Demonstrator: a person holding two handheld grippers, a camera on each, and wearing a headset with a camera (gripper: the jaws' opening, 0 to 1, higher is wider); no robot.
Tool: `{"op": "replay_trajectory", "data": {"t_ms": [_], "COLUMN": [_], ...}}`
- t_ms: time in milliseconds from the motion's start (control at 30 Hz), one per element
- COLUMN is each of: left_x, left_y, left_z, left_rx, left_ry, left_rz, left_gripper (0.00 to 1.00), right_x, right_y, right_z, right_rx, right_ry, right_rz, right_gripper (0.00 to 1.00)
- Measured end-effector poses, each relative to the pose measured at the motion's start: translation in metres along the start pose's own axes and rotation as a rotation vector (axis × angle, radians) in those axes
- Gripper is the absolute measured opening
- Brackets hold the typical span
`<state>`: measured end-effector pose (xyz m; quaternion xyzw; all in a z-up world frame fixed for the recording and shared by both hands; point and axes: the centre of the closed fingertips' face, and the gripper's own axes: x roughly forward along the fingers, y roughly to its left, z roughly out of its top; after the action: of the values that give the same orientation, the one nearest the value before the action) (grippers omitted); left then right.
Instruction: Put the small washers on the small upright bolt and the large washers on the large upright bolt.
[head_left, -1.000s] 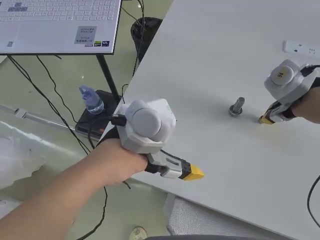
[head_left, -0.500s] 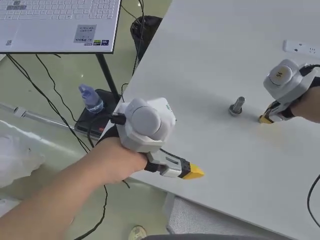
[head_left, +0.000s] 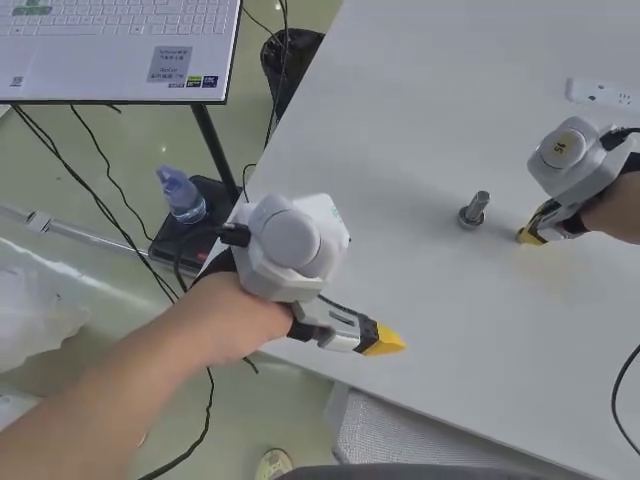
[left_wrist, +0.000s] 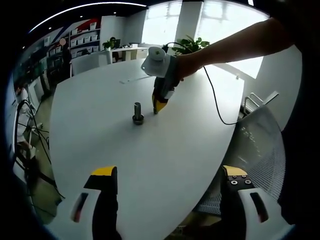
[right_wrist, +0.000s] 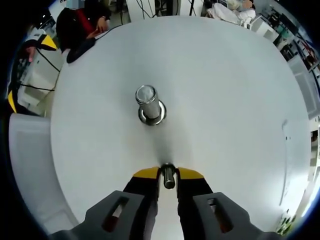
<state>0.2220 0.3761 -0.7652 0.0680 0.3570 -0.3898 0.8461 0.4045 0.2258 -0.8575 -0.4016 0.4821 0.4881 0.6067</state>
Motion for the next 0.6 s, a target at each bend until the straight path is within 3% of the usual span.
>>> {"op": "replay_trajectory", "data": {"t_ms": [133,600], "left_x": [0.0,-0.003], "left_y": [0.0,-0.003], "left_z": [0.001,-0.001], "left_rx": [-0.004,0.0], "left_ry": [-0.011,-0.006], "left_rz": [0.008,0.007], "left_gripper": [0.87,0.86], "right_x": [0.003,-0.009], "right_y": [-0.002,-0.001], "right_z": [0.002,0.003], "right_rx": [0.0,-0.003], "right_ry": [-0.01,-0.011], "right_rz": [0.0,-0.005], "right_gripper": [0.19,0.21]}}
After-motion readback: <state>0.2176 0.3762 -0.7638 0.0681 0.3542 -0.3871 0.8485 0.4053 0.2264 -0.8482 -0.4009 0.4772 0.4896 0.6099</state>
